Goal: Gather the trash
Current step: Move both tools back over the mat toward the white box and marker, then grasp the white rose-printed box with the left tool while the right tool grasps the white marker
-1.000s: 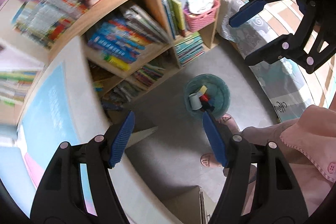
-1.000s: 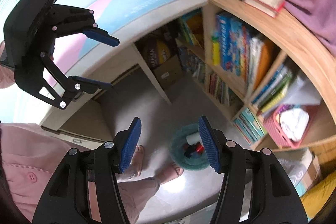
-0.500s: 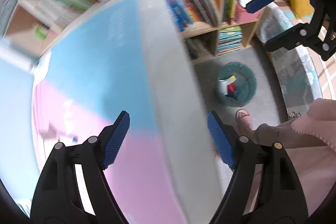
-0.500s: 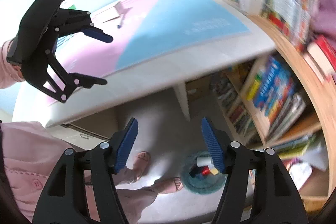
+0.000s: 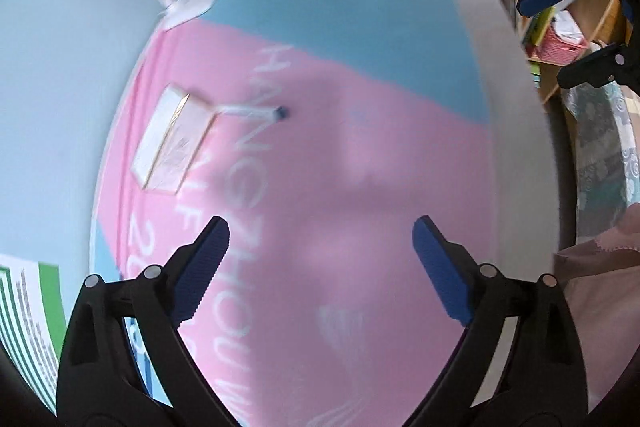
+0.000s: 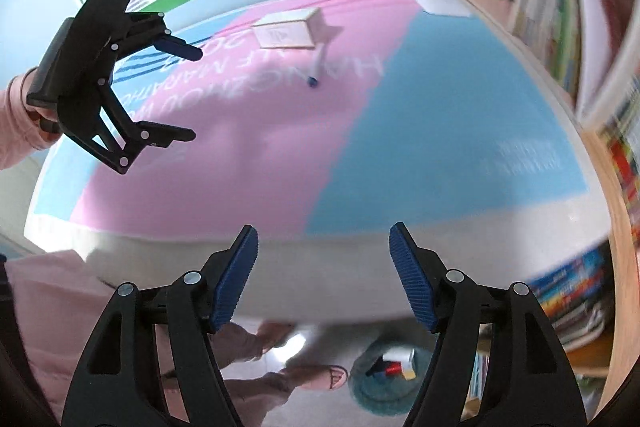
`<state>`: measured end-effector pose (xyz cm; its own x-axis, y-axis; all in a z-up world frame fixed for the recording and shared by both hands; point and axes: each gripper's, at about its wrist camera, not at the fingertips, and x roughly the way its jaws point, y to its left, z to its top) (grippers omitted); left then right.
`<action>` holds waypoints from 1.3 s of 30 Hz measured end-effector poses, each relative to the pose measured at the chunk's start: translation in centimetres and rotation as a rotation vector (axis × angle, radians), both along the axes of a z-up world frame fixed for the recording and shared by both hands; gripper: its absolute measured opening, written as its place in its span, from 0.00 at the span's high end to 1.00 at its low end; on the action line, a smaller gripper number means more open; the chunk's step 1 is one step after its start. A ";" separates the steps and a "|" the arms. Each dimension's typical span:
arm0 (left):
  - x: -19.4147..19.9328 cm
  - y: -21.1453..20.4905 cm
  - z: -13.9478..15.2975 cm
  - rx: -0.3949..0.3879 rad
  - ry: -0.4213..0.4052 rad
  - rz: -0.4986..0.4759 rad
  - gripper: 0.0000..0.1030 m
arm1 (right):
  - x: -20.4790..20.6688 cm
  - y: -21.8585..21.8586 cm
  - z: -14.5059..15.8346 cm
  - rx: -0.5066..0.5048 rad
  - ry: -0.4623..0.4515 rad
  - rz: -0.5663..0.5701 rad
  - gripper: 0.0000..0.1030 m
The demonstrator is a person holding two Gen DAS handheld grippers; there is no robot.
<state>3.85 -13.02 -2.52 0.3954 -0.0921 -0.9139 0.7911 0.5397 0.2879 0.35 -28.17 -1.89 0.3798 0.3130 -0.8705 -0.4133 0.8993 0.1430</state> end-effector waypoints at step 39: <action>20.2 7.3 -5.5 -0.030 0.069 -0.052 0.08 | 19.7 11.4 -7.9 -0.039 0.123 -0.029 0.47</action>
